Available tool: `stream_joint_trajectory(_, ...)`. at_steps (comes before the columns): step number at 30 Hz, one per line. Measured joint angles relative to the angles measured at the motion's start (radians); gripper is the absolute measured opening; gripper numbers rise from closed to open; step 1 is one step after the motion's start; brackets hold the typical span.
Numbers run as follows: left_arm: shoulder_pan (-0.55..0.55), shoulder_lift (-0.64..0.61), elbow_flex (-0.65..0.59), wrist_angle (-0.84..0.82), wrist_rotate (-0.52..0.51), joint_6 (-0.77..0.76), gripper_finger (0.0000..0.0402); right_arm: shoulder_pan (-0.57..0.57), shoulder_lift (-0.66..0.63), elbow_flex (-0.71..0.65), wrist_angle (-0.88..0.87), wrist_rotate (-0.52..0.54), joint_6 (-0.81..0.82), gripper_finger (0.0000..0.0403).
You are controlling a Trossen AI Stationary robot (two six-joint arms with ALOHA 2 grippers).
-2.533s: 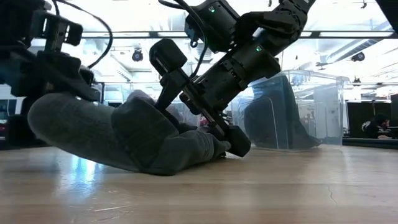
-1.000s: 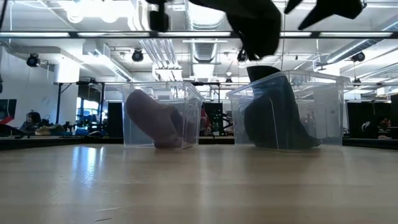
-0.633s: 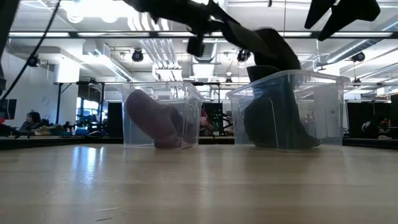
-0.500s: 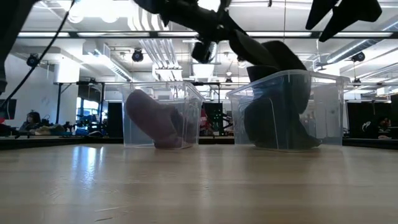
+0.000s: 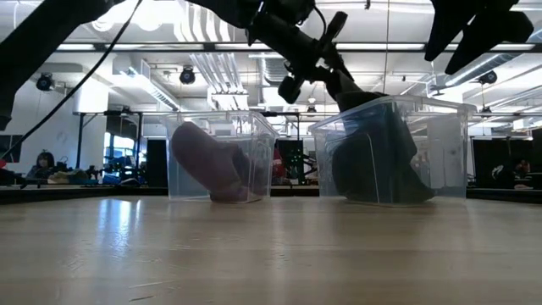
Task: Pick & Place hat
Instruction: Put the black cap into the right transparent bin
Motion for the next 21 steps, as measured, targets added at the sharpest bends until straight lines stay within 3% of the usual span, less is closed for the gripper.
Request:
stream_joint_trajectory(7,-0.001,0.004,0.0,0.031,-0.002,0.055,0.0104,0.0,-0.001,-0.006,0.001,0.0,0.002,0.0247)
stream_joint_trajectory(11,0.0,-0.051,-0.002,0.001,0.037,0.179,0.012,0.001,-0.002,-0.006,0.001,0.0,-0.001,0.0247)
stream_joint_trajectory(15,-0.009,-0.129,-0.003,-0.14,0.04,0.334,0.0124,0.001,-0.013,-0.003,0.001,0.025,-0.002,0.0247)
stream_joint_trajectory(21,-0.064,-0.278,-0.039,-0.347,-0.095,0.513,0.0124,-0.037,-0.087,0.005,0.005,0.16,-0.003,0.0247)
